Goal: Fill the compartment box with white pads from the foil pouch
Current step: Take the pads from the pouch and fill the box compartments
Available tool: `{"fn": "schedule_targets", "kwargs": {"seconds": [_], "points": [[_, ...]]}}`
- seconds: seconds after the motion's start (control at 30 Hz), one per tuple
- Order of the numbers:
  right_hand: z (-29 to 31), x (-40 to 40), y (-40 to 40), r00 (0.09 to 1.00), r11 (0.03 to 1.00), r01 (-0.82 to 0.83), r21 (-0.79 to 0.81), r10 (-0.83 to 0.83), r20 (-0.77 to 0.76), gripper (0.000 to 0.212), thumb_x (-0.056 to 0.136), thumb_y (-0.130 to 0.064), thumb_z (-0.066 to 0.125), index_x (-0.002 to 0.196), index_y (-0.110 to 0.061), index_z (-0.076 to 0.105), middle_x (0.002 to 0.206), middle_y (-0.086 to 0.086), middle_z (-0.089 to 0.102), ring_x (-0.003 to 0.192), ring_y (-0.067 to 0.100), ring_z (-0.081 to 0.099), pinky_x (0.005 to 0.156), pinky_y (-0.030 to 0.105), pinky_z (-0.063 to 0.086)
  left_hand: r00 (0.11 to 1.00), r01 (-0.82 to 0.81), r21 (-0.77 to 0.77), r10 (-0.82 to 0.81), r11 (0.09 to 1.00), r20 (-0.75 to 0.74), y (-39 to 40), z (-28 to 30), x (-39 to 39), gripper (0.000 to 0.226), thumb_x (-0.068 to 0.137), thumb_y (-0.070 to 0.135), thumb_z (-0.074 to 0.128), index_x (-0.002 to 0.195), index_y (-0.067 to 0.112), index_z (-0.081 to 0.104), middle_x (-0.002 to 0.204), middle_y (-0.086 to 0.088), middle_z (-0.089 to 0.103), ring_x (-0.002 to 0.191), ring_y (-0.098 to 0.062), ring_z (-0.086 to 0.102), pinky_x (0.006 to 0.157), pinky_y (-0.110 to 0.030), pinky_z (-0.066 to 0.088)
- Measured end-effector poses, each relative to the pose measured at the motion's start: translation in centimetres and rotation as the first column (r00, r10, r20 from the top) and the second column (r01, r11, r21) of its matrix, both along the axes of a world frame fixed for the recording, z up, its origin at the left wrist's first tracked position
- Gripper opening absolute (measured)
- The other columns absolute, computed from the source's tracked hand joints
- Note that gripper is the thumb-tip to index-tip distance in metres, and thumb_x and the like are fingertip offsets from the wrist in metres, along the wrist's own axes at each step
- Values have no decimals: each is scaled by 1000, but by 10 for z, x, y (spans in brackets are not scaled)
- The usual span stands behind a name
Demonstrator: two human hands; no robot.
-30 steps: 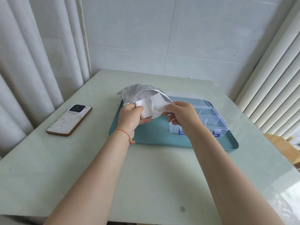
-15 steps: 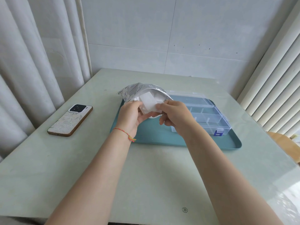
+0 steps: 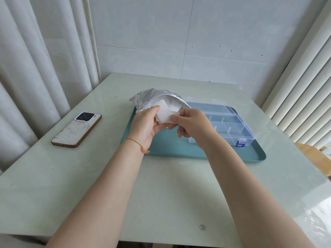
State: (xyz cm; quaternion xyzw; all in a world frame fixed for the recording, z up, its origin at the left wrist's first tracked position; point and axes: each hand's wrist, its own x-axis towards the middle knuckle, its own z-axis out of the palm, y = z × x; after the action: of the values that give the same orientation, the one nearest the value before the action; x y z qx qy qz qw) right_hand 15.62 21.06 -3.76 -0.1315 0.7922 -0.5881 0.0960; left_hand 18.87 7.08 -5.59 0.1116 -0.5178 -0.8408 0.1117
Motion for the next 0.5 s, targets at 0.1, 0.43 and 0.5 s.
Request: {"fn": "schedule_targets", "kwargs": {"seconds": [0.1,0.43,0.5], "points": [[0,1,1,1000,1000,-4,10,4,0,25,90,-14,65,100,9,59,72,6,73,42,15,49,43,21,32,1000,0,-23,0,1000,-3,1,0,0,23,100,10,44,94,4,66,96,-19,71,82,-27,70,75,-36,61],[12,-8,20,988,994,108,35,-104,-115,14,92,-8,56,97,-7,69,61,-7,62,44,8,48,50,22,37,995,-73,-17,74,997,70,-6,3,2,17,98,2,42,96,3,60,106,-23,64,71,-29,69,55,-31,59],[19,-5,26,980,989,38,144,-9,-197,17,93,-8,56,98,-12,72,53,-15,56,43,2,44,48,14,35,995,25,-114,-13,993,104,-6,4,6,19,96,2,43,95,3,62,97,-21,65,62,-25,68,53,-32,58]]}}
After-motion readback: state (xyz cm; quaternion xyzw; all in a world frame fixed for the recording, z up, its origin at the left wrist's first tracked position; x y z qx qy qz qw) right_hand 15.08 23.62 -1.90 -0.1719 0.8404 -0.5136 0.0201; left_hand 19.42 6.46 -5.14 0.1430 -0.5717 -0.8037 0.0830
